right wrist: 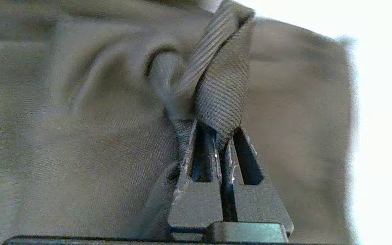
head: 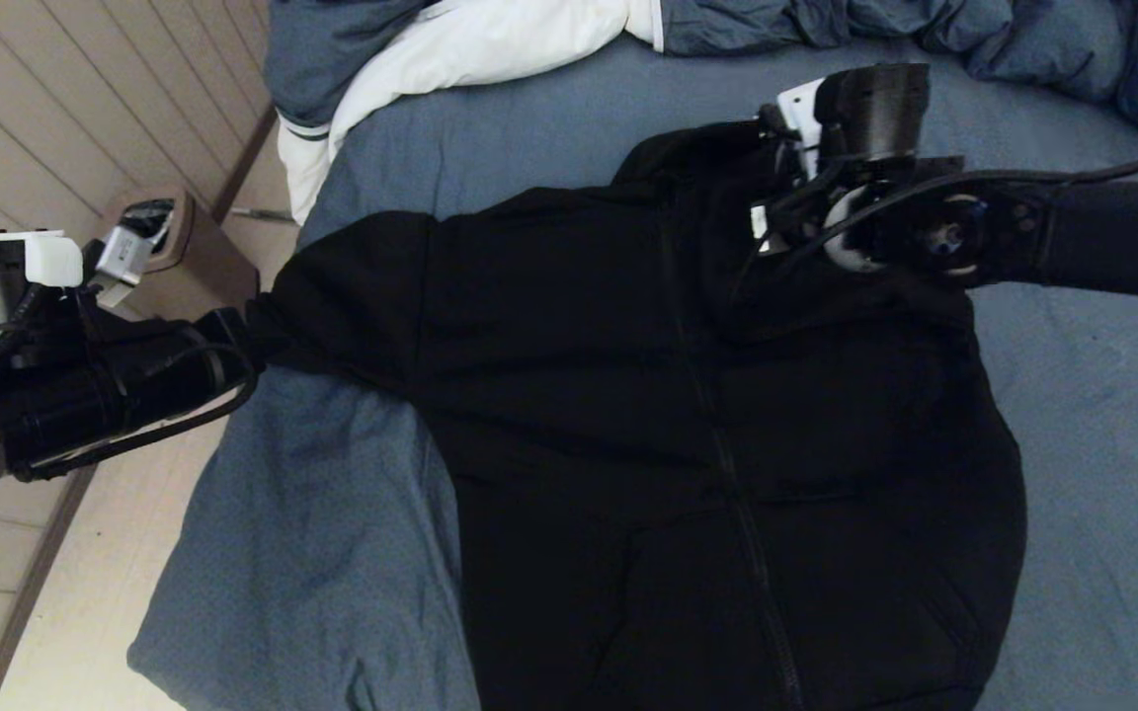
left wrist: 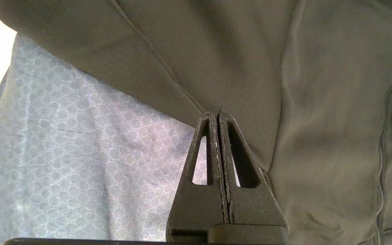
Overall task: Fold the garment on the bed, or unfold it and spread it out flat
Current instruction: Unfold the black sweatshirt
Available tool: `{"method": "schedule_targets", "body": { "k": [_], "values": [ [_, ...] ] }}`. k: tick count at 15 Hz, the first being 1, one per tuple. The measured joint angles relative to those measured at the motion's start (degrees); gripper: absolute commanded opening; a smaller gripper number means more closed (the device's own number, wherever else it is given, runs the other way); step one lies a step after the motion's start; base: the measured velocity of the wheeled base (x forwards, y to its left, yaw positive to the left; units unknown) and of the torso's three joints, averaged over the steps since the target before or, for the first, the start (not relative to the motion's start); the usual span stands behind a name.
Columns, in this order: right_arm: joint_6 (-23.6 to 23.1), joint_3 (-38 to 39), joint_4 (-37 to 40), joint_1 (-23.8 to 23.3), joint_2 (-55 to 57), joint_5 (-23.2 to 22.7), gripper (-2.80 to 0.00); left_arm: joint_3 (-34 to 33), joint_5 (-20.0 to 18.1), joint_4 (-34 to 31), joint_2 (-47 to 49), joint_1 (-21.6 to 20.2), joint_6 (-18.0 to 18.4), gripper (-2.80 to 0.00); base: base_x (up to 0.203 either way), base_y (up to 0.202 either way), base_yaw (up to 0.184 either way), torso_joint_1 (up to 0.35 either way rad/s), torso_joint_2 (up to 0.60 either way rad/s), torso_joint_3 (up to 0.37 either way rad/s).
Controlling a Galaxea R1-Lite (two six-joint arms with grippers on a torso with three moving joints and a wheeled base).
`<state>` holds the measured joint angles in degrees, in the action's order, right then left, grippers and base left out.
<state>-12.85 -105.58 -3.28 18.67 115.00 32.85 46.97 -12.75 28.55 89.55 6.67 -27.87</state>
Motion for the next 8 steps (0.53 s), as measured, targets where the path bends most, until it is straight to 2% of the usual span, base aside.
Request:
{"method": "schedule_targets", "body": {
  "k": [4, 8],
  "values": [
    [-0.54, 4.48, -4.12, -10.15, -2.94, -0.60, -2.80, -0.50, 0.01, 0.00, 0.00, 0.47, 0.02, -2.80, 0.000, 0.000, 0.000, 0.000, 0.00, 0.000],
    [-0.30, 6.88, -5.58, -17.47, -3.86, -1.52, -2.80, -0.80, 0.05, 0.61, 0.05, 0.85, 0.01, -2.80, 0.000, 0.000, 0.000, 0.000, 0.00, 0.000]
  ]
}}
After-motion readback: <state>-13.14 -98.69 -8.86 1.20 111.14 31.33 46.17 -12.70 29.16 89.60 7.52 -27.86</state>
